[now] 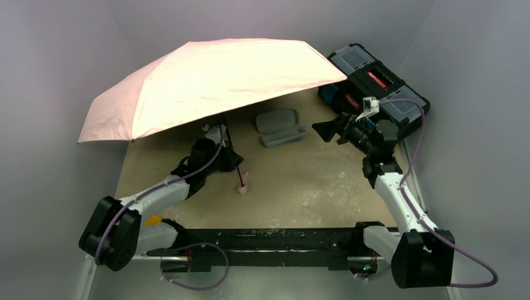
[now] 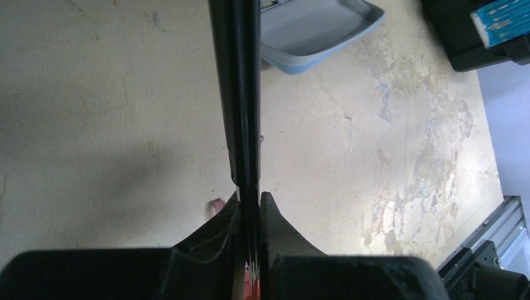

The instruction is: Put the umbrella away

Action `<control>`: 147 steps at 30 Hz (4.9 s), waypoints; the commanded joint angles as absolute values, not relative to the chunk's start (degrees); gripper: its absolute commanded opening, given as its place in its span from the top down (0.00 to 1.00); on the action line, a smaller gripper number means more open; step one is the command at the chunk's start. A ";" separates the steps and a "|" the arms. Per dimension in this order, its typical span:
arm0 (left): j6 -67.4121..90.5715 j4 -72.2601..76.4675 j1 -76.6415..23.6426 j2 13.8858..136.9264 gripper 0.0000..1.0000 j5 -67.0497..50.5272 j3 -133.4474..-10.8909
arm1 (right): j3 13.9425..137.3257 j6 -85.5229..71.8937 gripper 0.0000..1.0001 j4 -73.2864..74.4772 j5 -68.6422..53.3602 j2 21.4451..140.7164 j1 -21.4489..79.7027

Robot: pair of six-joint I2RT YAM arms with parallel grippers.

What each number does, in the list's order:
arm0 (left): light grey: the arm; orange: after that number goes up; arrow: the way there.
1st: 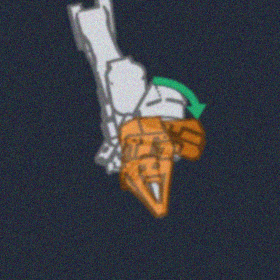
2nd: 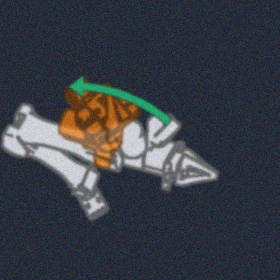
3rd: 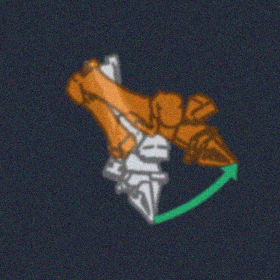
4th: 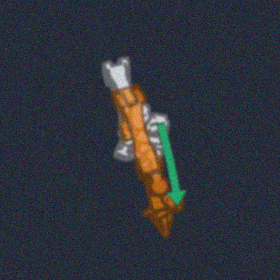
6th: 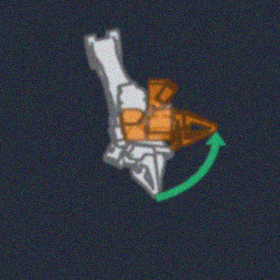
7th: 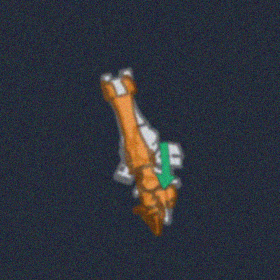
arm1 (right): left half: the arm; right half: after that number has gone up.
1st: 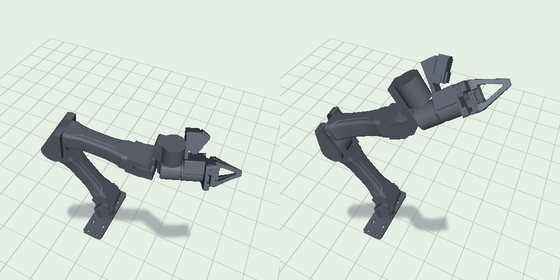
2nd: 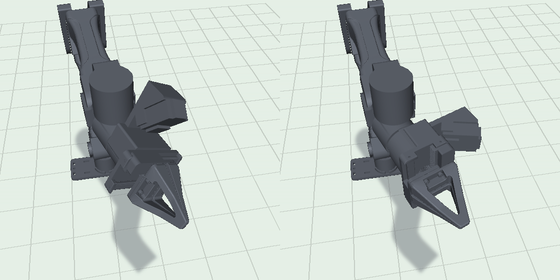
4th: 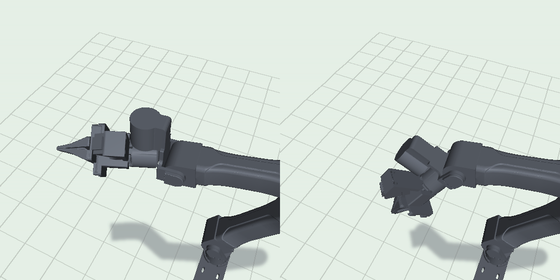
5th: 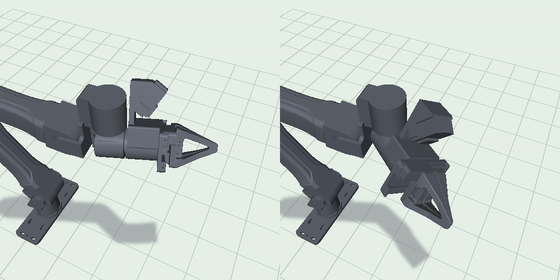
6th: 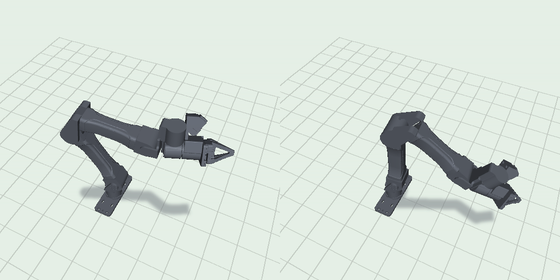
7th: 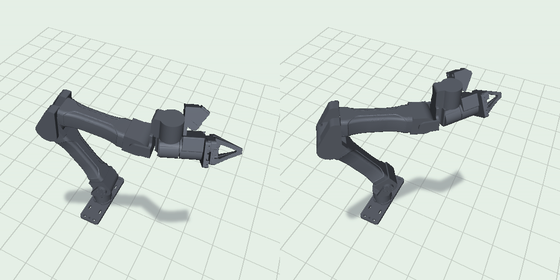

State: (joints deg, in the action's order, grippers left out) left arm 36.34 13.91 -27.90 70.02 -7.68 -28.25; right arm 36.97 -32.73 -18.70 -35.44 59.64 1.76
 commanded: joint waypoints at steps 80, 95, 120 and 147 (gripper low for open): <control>34.05 -48.34 -40.19 43.71 1.00 -8.35 -70.26 | 107.24 -41.70 0.18 -8.19 3.35 96.25 47.86; 35.10 -49.70 -46.59 46.03 1.00 -3.70 -71.98 | 118.88 -40.73 0.28 -7.36 5.51 104.11 47.81; 38.67 -53.68 -52.12 40.48 1.00 3.71 -63.72 | 121.58 -43.76 1.00 -9.29 9.06 107.54 45.42; 39.17 -43.60 -51.99 46.69 1.00 10.46 -80.47 | 88.28 -56.44 0.01 -21.83 -8.07 86.01 43.06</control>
